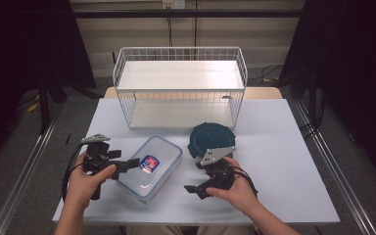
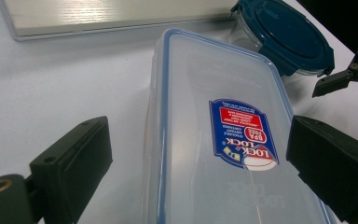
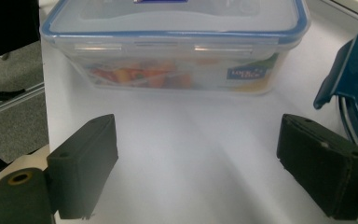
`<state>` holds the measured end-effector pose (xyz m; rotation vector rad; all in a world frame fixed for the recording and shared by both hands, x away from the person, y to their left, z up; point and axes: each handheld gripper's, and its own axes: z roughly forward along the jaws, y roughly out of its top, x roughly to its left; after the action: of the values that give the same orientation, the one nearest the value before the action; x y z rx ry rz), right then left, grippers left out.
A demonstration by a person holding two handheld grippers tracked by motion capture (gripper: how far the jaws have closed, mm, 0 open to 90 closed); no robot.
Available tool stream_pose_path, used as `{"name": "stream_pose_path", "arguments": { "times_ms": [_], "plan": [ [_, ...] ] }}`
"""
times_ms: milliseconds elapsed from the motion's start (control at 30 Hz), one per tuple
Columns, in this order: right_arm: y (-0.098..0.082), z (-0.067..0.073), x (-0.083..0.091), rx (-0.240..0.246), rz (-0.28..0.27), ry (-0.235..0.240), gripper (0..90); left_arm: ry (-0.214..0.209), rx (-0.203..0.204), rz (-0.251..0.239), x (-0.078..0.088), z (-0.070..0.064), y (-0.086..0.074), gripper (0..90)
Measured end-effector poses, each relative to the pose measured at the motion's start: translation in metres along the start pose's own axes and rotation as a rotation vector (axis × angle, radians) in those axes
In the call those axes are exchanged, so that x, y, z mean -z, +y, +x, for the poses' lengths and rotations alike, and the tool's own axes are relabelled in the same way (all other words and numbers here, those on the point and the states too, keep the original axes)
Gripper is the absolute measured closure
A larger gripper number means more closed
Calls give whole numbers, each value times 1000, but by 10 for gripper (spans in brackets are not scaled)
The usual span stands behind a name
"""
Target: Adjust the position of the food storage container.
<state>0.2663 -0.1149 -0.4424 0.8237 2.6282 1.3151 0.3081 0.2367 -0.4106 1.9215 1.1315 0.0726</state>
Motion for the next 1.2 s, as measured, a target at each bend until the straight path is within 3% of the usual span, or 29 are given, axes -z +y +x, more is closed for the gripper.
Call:
{"name": "stream_pose_path", "arguments": {
  "times_ms": [167,333,400,467,533,633,700,767,800,967,1200],
  "plan": [
    [2,-1,-5,2,2,11,121,11,19,-15,5,3,-4,67],
    [2,4,-9,7,13,36,126,33,24,2,10,3,-12,67],
    [3,10,-11,9,37,56,253,40,35,-25,17,1,-14,67],
    [4,12,-11,22,29,62,297,39,36,-28,18,0,-14,67],
    [7,16,-11,52,37,69,444,46,37,-34,20,-2,-14,67],
    [7,16,-12,30,40,83,530,74,11,-13,21,-5,-14,67],
    [7,16,-13,43,35,92,693,51,15,-18,22,-4,-14,63],
    [7,17,-13,38,34,97,725,54,10,-19,22,-4,-14,61],
    [8,18,-13,51,31,103,790,59,3,-14,22,-3,-14,59],
    [7,21,-19,47,32,125,899,63,4,-19,21,-5,-13,52],
    [13,29,-26,63,16,137,900,68,6,-18,25,-2,-14,51]
  ]
}}
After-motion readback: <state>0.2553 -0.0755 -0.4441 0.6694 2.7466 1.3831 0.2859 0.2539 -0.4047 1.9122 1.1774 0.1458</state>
